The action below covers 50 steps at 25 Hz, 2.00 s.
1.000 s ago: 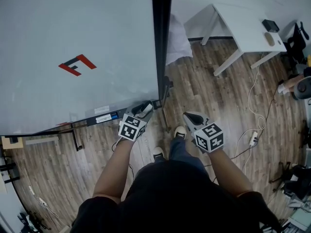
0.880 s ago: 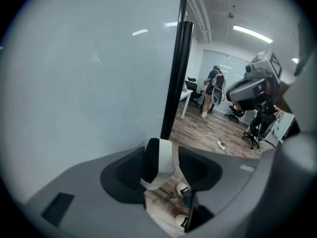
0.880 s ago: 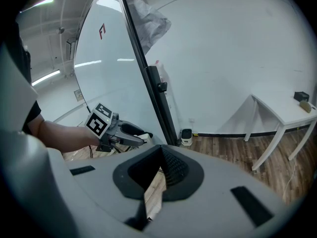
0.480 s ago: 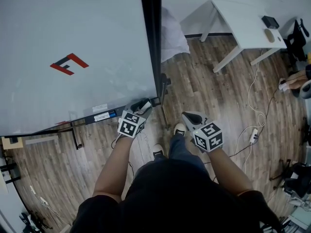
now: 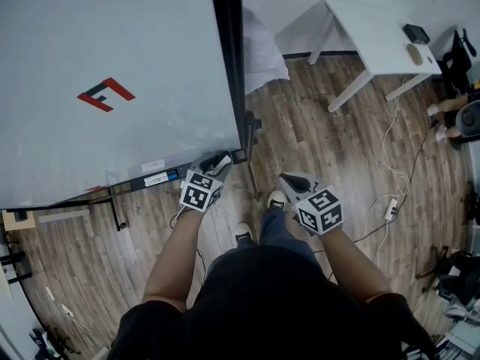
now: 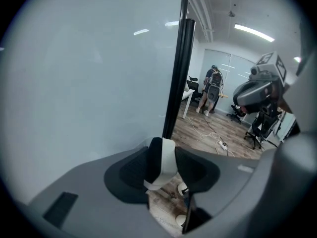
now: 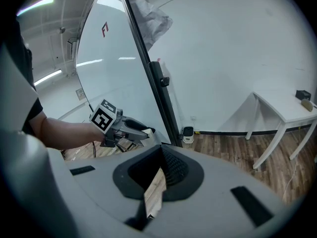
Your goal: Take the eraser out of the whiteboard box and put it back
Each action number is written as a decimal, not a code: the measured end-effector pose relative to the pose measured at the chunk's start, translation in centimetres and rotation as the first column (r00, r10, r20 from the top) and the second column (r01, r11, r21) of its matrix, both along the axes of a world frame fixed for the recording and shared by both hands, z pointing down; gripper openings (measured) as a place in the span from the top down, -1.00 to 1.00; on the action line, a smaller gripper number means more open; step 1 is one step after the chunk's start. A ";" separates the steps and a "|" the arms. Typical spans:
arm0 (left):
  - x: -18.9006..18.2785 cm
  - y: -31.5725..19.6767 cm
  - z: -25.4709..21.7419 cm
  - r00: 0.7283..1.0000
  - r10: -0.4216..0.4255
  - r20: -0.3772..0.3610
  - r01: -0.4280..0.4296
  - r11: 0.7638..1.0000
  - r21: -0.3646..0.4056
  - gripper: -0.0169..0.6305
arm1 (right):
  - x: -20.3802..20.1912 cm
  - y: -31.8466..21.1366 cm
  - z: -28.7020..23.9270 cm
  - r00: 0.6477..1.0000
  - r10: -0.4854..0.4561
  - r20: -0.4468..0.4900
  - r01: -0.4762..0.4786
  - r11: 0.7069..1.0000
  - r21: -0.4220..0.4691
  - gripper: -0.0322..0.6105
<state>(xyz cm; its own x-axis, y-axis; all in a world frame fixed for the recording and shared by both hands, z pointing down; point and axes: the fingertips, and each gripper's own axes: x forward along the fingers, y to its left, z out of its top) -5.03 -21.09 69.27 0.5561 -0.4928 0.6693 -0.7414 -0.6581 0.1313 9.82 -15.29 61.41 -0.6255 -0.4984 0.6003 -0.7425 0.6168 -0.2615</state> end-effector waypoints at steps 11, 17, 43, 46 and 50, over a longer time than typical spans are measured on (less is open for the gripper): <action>0.0 0.1 -1.2 1.000 -0.008 -0.002 0.008 0.999 0.042 0.47 | 0.3 0.1 -0.4 1.000 0.000 -0.003 0.000 1.000 0.008 0.91; -0.3 0.3 -1.9 1.000 -0.013 -0.011 0.013 0.999 0.043 0.47 | -0.3 0.1 -0.7 1.000 -0.006 0.003 0.006 1.000 0.013 0.91; -2.2 2.3 -10.1 0.993 -0.034 -0.111 0.057 0.976 0.212 0.49 | -3.1 1.8 -3.6 0.999 -0.051 0.009 0.050 0.996 0.070 0.91; -2.6 2.8 -10.4 0.993 -0.042 -0.112 0.066 0.974 0.216 0.49 | -3.2 2.2 -3.7 0.999 -0.054 0.009 0.053 0.996 0.076 0.91; -3.4 3.7 -11.0 0.992 -0.058 -0.113 0.083 0.970 0.229 0.49 | -3.3 2.8 -4.1 0.998 -0.056 0.006 0.055 0.995 0.084 0.91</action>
